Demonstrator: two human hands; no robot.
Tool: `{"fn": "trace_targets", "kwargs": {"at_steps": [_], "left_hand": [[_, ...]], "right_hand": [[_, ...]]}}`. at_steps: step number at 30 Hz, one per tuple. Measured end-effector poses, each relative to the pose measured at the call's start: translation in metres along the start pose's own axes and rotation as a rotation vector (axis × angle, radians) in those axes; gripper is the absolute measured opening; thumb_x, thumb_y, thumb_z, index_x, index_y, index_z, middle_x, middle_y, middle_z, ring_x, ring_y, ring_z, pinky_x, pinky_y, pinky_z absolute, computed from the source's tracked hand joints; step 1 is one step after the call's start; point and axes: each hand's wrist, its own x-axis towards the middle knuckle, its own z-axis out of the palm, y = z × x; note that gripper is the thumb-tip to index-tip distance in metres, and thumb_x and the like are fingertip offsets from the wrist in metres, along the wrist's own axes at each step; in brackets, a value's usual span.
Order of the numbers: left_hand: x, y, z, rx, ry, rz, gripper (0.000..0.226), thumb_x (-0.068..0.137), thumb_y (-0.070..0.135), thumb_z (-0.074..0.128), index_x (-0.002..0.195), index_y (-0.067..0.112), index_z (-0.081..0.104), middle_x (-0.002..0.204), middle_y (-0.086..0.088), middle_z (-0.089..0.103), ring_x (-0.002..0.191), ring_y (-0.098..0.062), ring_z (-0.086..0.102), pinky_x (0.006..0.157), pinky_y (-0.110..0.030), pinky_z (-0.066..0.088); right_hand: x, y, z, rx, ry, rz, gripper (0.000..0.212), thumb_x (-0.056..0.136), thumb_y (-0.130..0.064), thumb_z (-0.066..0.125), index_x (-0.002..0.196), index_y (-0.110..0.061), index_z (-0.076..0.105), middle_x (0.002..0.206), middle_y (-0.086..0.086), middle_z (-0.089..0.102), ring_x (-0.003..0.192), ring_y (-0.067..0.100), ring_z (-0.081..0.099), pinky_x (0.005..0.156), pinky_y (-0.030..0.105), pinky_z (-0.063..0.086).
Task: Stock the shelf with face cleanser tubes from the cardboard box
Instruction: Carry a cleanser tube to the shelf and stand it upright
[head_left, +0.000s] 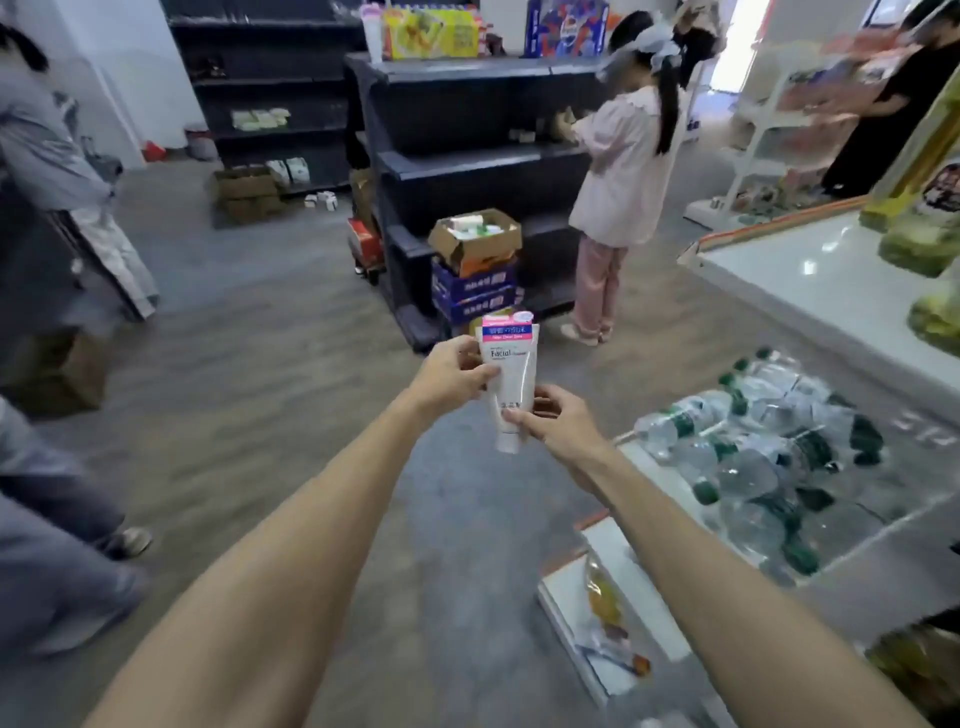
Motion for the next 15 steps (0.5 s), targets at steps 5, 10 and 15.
{"fn": "trace_targets", "kwargs": {"at_steps": [5,10,15], "left_hand": [[-0.039,-0.109,0.006,-0.062,0.021,-0.214,0.014,0.092,0.005,0.064,0.103,0.013,0.06,0.093,-0.012,0.063,0.072,-0.016,0.057,0.06,-0.025,0.047],[-0.065,-0.182,-0.006,-0.138,0.006,-0.418,0.016,0.092,0.002,0.065,0.105,0.009,0.061,0.088,-0.014,0.059,0.066,-0.017,0.058,0.054,-0.024,0.053],[-0.069,-0.222,-0.028,-0.162,0.022,-0.552,0.022,0.092,-0.003,0.062,0.114,-0.005,0.06,0.078,-0.011,0.055,0.059,-0.016,0.055,0.046,-0.021,0.052]], "right_hand": [[-0.034,0.088,0.051,-0.031,-0.09,0.157,0.031,0.083,-0.006,0.077,0.113,-0.004,0.067,0.1,0.008,0.071,0.088,0.017,0.066,0.077,0.023,0.055],[-0.058,0.135,0.097,-0.128,-0.168,0.294,0.03,0.084,-0.007,0.075,0.112,-0.007,0.062,0.106,0.008,0.07,0.081,0.007,0.063,0.069,0.012,0.049],[-0.063,0.146,0.148,-0.343,-0.167,0.334,0.05,0.075,-0.025,0.084,0.113,-0.019,0.052,0.107,-0.002,0.068,0.086,0.009,0.064,0.07,0.019,0.049]]}}
